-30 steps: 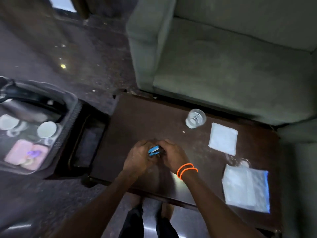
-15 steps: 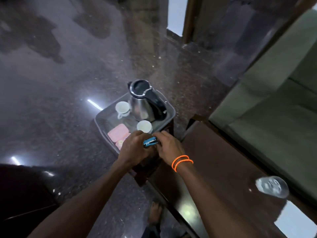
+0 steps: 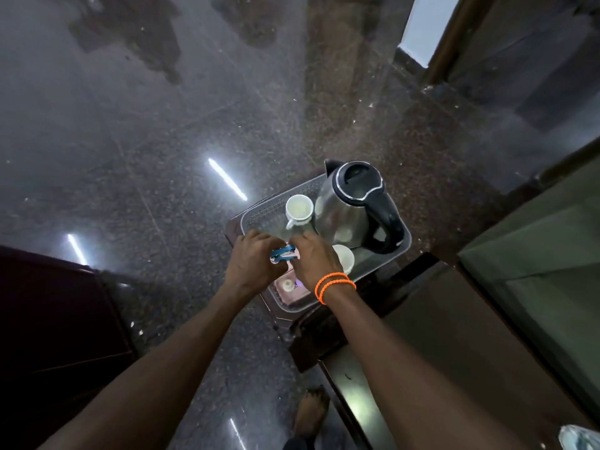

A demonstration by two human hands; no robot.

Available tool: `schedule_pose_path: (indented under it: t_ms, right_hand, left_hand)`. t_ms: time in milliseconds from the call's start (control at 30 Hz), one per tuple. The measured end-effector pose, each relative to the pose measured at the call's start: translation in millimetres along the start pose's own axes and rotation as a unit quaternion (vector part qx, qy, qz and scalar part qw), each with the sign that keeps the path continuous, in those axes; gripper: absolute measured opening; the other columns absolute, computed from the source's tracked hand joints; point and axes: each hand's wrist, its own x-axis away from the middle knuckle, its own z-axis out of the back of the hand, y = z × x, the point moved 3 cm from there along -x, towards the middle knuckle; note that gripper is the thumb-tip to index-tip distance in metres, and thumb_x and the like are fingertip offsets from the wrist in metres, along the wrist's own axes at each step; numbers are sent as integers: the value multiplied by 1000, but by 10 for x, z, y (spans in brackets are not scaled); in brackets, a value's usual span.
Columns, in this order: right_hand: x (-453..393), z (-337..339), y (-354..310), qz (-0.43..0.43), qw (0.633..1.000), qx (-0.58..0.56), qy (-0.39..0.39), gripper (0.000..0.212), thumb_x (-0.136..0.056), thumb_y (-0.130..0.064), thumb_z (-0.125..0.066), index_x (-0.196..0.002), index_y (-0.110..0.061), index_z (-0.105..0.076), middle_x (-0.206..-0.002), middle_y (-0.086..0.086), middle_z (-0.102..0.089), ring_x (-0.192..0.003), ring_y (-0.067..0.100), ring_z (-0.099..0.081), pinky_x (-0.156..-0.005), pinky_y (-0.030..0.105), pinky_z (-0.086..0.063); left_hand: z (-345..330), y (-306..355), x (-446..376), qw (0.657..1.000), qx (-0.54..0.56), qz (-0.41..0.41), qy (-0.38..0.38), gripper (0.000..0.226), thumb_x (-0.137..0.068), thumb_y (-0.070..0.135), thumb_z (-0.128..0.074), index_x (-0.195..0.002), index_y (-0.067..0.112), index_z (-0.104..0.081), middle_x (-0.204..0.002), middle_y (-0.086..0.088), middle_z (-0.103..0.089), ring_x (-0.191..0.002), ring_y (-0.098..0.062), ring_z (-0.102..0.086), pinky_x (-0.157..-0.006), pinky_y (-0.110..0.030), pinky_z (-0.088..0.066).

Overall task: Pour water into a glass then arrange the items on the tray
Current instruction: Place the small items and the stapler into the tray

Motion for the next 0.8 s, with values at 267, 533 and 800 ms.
schedule_pose_path:
  t_ms: [267, 533, 800]
  right_hand:
    - [-131, -196, 19, -21, 999, -10, -39, 25, -80, -10, -70, -104, -13, -66, -108, 13, -61, -107, 37, -57, -85, 45, -50]
    - [118, 46, 116, -17, 998, -63, 22, 33, -83, -16, -69, -115, -13, -63, -109, 13, -59, -105, 35, -59, -87, 45, -51]
    - [1080, 468, 756, -96, 990, -68, 78, 36, -85, -20, -65, -120, -11, -62, -118, 12, -58, -111, 34, -57, -94, 46, -51]
  left_hand:
    - [-219, -220, -33, 999, -40, 22, -26, 35, -66, 39, -83, -98, 27, -76, -92, 7, -75, -100, -24, -61, -79, -36, -29]
    - [-165, -122, 2, 999, -33, 12, -26, 35, -69, 39, -79, -101, 26, -77, -94, 3, -74, -99, -27, -63, -81, -36, -31]
    - [-352, 874, -14, 996, 22, -78, 48, 23, -74, 34, -67, -95, 27, -74, -91, 6, -73, -94, -22, -62, -83, -37, -38]
